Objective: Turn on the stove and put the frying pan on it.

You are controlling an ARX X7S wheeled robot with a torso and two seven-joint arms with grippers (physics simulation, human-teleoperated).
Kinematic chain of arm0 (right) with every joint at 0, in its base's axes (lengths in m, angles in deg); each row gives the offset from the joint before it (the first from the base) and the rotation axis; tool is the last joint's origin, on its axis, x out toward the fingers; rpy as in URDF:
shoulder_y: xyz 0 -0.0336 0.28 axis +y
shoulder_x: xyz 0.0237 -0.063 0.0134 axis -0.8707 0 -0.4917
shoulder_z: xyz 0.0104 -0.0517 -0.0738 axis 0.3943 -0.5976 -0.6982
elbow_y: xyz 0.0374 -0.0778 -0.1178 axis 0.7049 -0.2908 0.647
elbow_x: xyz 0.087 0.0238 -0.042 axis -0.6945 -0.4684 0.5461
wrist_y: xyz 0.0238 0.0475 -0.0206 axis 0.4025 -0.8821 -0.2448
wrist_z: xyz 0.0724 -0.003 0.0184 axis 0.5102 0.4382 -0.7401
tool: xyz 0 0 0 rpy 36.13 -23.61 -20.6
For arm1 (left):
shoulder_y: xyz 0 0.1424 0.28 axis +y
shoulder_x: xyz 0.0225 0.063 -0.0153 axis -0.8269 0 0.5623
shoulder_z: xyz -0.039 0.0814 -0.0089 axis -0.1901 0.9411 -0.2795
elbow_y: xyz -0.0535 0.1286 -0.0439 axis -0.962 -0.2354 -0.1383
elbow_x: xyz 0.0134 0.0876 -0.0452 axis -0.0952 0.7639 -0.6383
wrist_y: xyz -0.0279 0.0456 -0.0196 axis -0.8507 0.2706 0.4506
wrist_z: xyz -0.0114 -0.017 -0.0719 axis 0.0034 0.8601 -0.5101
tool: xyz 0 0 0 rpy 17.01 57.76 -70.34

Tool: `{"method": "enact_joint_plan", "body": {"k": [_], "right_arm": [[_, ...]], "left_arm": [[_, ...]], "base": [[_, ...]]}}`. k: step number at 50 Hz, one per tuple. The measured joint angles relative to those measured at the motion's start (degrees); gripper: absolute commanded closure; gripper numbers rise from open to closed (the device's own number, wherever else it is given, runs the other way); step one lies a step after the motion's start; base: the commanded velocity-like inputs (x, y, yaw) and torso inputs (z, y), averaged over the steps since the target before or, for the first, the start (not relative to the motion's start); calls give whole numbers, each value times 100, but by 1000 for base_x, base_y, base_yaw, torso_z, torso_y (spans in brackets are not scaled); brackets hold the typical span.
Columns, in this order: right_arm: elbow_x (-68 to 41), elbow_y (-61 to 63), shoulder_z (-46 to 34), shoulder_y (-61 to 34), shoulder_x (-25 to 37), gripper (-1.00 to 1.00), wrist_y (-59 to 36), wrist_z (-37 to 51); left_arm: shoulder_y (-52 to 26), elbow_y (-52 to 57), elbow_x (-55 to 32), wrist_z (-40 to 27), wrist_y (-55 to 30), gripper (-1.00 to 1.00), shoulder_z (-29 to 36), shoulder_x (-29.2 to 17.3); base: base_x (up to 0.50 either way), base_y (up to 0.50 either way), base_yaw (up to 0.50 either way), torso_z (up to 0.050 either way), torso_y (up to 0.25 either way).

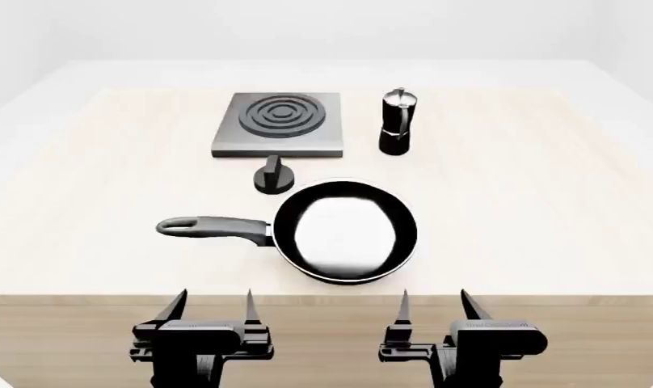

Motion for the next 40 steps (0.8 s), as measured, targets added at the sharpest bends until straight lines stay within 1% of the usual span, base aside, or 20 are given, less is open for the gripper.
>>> {"method": "enact_joint_plan", "body": {"k": [34,38,40], "right_arm": [[-269,225,-443,67,382,-100,10,490],[-337,485,-482,85,434,-100,-232,514],[-419,834,-483,34,482,-100,-620,526]], "left_arm": [[-22,-36,-368,-478,28,-100,424,-352],[-28,182,-424,-557,-239,-100,450,-377],[-83,476,-464,-626,-598,-100,448,-399]], "base": [[0,0,0,0,0],[0,0,0,0,0],[0,0,0,0,0]]}}
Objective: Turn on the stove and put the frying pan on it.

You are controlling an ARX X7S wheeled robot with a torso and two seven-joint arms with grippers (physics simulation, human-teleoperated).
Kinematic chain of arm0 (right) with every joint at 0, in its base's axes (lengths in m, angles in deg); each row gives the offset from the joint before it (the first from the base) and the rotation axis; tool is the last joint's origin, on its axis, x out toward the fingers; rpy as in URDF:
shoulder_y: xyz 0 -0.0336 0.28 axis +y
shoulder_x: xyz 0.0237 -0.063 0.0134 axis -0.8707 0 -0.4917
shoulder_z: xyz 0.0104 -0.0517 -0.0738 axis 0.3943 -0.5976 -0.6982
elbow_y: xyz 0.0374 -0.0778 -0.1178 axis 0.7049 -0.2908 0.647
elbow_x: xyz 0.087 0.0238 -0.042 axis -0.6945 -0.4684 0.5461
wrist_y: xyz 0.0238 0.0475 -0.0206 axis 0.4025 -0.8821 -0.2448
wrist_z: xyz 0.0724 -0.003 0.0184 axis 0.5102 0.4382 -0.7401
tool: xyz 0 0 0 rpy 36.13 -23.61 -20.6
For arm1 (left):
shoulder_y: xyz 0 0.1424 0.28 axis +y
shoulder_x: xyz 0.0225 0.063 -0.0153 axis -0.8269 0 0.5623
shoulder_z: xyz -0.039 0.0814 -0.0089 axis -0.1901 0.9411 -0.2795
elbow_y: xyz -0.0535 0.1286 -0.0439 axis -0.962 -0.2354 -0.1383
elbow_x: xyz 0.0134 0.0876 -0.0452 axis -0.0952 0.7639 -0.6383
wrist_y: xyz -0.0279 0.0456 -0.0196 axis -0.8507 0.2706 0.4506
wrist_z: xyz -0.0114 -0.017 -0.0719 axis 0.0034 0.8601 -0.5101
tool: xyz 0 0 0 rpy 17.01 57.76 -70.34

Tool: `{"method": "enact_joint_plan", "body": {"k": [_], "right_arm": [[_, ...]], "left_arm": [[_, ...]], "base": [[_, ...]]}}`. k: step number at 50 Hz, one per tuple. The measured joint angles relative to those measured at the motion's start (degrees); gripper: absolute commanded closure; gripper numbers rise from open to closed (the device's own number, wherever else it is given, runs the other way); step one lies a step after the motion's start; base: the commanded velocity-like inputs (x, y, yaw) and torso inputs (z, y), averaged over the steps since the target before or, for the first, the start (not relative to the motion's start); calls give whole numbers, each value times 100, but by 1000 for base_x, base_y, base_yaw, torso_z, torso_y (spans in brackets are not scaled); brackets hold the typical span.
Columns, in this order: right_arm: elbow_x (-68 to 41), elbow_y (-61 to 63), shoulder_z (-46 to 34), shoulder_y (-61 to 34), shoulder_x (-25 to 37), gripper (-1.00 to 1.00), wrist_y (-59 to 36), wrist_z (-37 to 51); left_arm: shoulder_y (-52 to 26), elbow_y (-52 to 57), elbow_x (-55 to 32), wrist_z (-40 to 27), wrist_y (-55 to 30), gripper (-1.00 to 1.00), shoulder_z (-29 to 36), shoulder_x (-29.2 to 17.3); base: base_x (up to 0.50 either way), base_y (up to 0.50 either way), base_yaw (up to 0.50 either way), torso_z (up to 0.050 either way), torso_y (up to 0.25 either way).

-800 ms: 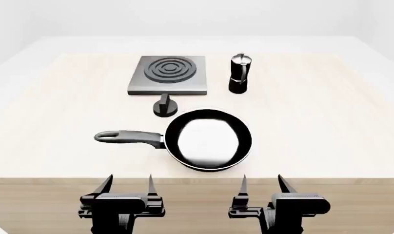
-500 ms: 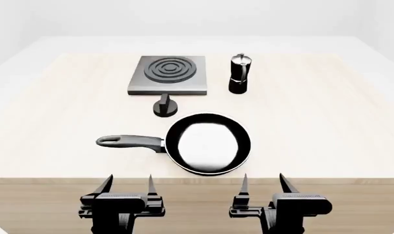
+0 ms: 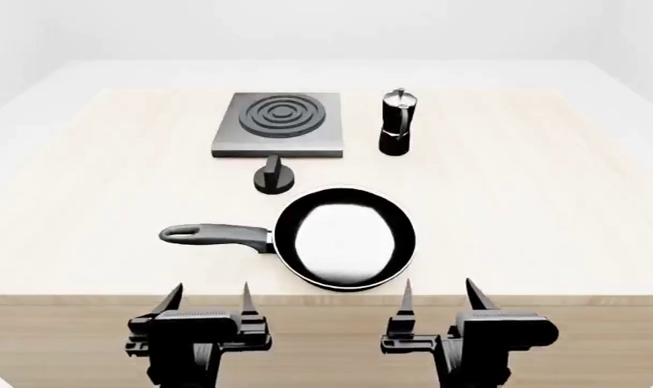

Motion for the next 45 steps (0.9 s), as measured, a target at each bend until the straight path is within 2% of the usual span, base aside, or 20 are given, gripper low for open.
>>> {"method": "enact_joint_plan", "body": {"k": [9,16,25,32,42,45], "right_arm": [[-456,1728,90,-895,268,-100,-2470,130],[-623,2309,145,-1372,410,-100,-3464,205],[-444,2385,489,-1873,606,-100,-4167,656],[-226,2081,1353,-2092,876,-100,-4316,1087],[-180,2093,2577,-1868,1141,-100,-4344,1307],[-176,2089,2802,-1789,1177,-100,-4307,1325]], "left_arm": [[-878,1627,-346,-249,-2235,-100,-83,-165],[-1363,2196,-499,-347,-3145,-100,-128,-265],[-1619,2486,-595,-418,-3636,-100,-142,-352],[-1706,2551,-638,-449,-3767,-100,-143,-405],[-1736,2507,-662,-488,-3757,-100,-139,-463],[-1735,2492,-664,-502,-3745,-100,-129,-476]], "base": [[0,0,0,0,0],[0,0,0,0,0],[0,0,0,0,0],[0,0,0,0,0],[0,0,0,0,0],[475,0,0,0,0]]}}
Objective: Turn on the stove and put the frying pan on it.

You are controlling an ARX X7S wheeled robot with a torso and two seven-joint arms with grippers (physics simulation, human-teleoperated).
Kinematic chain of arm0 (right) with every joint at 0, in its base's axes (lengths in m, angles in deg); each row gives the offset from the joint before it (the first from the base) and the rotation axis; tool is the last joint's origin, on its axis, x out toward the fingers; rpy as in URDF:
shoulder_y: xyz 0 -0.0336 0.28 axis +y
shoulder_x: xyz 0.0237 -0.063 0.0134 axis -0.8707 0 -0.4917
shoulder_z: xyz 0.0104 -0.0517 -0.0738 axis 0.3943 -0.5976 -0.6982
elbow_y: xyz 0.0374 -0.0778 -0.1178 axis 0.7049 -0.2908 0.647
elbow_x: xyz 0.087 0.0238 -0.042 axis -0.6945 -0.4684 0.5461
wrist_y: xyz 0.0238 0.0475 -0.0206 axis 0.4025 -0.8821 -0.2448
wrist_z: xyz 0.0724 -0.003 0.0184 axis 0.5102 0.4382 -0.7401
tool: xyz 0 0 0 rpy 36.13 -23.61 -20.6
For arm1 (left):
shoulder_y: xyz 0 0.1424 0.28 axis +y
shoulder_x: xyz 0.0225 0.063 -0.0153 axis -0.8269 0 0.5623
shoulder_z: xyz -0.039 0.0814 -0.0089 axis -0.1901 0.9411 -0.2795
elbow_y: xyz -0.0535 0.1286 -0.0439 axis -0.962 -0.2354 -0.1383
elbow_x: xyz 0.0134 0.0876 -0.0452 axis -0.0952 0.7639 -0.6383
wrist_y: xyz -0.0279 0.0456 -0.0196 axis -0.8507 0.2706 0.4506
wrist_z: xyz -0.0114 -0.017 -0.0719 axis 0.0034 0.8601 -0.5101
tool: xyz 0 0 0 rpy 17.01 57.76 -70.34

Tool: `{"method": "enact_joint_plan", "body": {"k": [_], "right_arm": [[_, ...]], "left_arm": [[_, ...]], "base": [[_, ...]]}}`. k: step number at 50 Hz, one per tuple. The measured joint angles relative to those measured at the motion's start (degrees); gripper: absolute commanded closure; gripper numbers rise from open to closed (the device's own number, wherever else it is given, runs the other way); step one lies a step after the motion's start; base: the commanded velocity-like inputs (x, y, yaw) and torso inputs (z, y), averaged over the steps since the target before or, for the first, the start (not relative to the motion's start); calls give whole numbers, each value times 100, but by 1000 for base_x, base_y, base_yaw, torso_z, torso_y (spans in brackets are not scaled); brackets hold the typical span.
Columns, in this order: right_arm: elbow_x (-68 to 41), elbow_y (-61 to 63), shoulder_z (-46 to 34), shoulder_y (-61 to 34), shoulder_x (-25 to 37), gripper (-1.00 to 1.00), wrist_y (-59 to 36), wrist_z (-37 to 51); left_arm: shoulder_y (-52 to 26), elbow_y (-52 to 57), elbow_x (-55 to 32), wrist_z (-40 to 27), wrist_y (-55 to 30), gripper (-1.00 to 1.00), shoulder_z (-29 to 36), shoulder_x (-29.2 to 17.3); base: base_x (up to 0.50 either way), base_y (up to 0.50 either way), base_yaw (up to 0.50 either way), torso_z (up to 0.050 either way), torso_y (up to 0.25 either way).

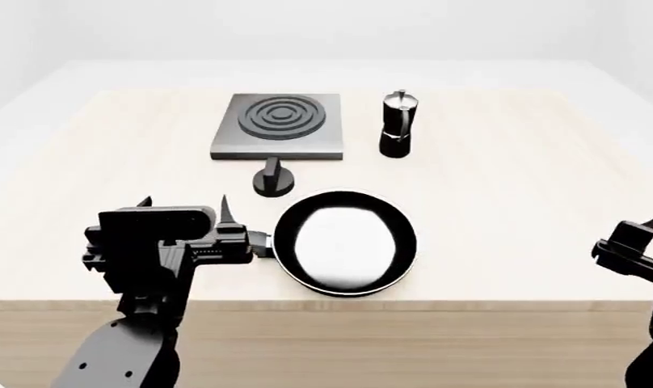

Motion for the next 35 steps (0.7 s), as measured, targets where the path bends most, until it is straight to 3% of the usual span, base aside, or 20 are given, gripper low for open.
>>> {"method": "enact_joint_plan", "body": {"k": [35], "right_arm": [[-83,-248,481,173,41,-100,213,59]], "left_arm": [[1,-111,-60,-137,132,-100,100,-115]], "base": [[500,0,0,0,0]]}}
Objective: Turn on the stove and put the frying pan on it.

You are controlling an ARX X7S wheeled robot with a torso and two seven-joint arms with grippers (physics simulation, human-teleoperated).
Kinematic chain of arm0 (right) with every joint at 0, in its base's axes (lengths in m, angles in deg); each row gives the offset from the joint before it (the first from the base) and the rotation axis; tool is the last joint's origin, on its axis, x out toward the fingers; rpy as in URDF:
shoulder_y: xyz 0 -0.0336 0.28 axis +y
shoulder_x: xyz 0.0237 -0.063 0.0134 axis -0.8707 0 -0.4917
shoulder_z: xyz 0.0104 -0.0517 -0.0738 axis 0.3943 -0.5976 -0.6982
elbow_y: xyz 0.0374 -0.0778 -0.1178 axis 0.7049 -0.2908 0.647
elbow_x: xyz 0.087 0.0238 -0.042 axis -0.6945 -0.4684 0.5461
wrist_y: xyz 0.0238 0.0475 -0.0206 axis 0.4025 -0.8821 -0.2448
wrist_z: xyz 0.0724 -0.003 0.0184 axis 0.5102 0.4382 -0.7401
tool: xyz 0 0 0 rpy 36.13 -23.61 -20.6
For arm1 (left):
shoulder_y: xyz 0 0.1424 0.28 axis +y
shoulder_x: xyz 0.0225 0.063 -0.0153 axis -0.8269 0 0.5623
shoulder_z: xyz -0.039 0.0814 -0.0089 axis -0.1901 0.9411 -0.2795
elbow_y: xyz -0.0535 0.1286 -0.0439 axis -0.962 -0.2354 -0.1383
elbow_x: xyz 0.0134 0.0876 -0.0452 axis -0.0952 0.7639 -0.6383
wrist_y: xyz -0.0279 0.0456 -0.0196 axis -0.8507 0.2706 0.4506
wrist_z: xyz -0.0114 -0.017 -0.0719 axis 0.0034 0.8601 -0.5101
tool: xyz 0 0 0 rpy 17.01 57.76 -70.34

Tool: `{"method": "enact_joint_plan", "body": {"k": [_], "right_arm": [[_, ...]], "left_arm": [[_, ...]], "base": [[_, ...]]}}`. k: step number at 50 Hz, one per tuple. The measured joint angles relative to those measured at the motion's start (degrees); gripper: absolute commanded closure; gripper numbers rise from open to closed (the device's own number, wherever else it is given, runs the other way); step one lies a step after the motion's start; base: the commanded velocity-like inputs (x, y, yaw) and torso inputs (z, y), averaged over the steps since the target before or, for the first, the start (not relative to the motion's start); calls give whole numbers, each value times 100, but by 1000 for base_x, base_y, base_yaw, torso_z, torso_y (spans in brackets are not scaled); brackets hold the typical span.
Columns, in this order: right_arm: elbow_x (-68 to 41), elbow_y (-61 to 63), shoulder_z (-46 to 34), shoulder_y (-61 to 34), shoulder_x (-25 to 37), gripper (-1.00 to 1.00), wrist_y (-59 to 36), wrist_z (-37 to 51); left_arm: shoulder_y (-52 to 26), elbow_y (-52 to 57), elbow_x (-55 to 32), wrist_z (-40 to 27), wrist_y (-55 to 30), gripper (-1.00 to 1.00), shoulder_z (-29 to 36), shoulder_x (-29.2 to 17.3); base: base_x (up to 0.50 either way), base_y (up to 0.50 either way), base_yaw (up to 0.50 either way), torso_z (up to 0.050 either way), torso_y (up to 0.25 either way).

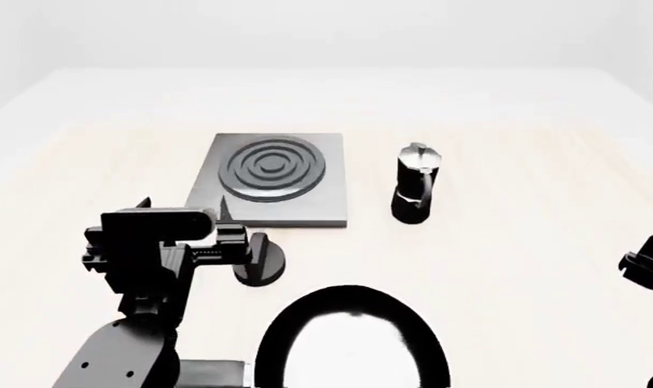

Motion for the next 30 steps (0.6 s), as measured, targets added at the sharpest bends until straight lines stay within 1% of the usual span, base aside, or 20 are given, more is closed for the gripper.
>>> {"method": "enact_joint_plan", "body": {"k": [15,20,23,26,30], "right_arm": [[-31,-69,-3,15,-9,-100,56,13],[-31,-124,-17,4,-11,-100,63,22],[-28,-166,-36,-6,-13,-100,62,30],[-25,-205,-55,-15,-13,-100,60,38],[-35,-241,-67,-29,-14,-100,40,40]], "left_arm": [[13,-15,-32,-54,35,-100,38,-44],[3,-10,-61,-84,-8,-100,33,-45],[-36,44,-140,-92,-170,-100,4,-39],[-138,148,-303,-85,-499,-100,-71,-29],[-539,289,-615,-123,-1381,-100,-259,-4]], "base": [[500,0,0,0,1],[1,0,0,0,0],[0,0,0,0,0],[0,0,0,0,0],[0,0,0,0,0]]}}
